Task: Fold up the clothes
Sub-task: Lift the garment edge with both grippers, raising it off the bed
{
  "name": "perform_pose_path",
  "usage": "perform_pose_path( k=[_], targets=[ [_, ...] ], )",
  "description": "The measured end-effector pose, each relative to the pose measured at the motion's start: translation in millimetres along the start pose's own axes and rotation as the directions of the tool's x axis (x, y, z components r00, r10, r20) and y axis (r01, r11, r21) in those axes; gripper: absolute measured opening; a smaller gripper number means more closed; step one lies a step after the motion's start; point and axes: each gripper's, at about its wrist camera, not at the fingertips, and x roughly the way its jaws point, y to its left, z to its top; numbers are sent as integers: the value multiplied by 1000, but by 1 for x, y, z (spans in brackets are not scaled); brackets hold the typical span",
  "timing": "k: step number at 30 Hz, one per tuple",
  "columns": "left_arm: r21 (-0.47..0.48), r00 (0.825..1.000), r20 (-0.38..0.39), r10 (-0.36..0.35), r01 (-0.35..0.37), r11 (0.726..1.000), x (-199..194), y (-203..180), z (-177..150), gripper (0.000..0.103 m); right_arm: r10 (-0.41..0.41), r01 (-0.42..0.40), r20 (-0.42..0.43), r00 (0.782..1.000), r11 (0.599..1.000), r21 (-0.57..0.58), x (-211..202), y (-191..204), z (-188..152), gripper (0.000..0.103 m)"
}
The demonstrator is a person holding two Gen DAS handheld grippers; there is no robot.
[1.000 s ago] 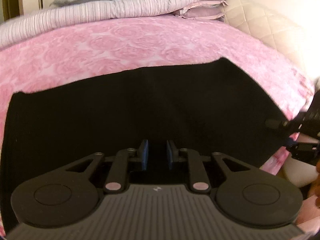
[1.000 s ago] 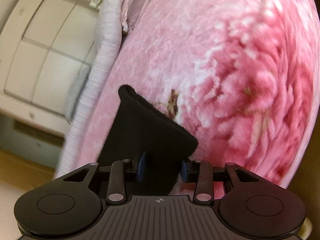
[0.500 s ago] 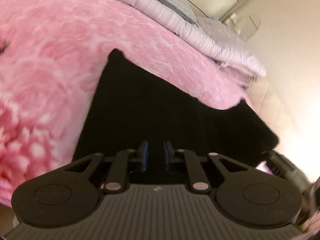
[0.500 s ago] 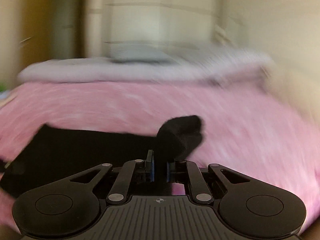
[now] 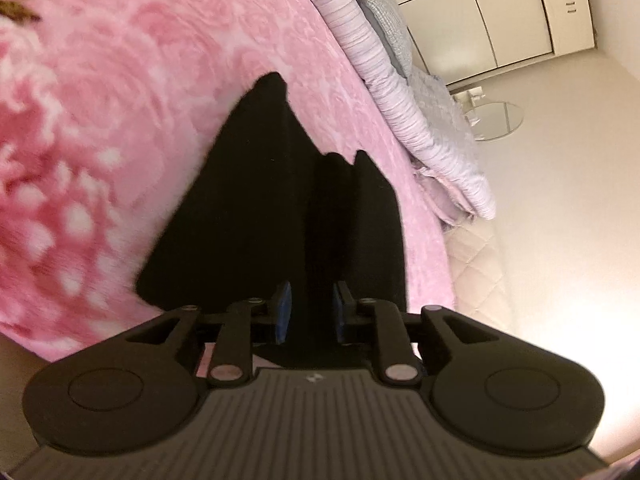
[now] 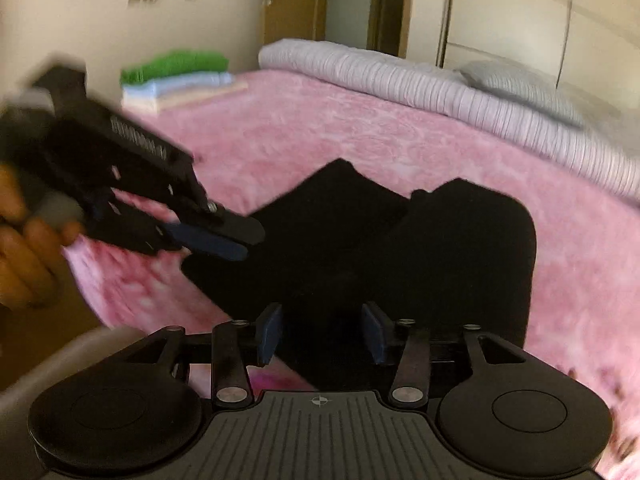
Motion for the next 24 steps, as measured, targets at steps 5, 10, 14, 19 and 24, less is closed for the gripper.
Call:
perform_pose_path(
  k=[5,10,14,19,24],
  targets=[
    [-65,996,-19,-85,84,994,19,0,1,29,-42,-22,135,990,898,440,-45,-69,-18,47],
    [-155,990,-71,-121,109,982,54,7,3,32,-128,-58,121,984,414,908,-46,-149,-65,47],
    [-163,994,-63,-94,82,983,68,9,4,32,-104,-164,177,979,128,978,-26,-175,-87,47],
    [-101,999,-49,-19,14,995,65,6,12,33,-86,-116,119,989,43,992,-7,-179,-95,44],
    [-64,997,-79,8,-13,998,64,5,20,34,-77,-113,115,990,30,993,-5,-185,-100,43]
  ],
)
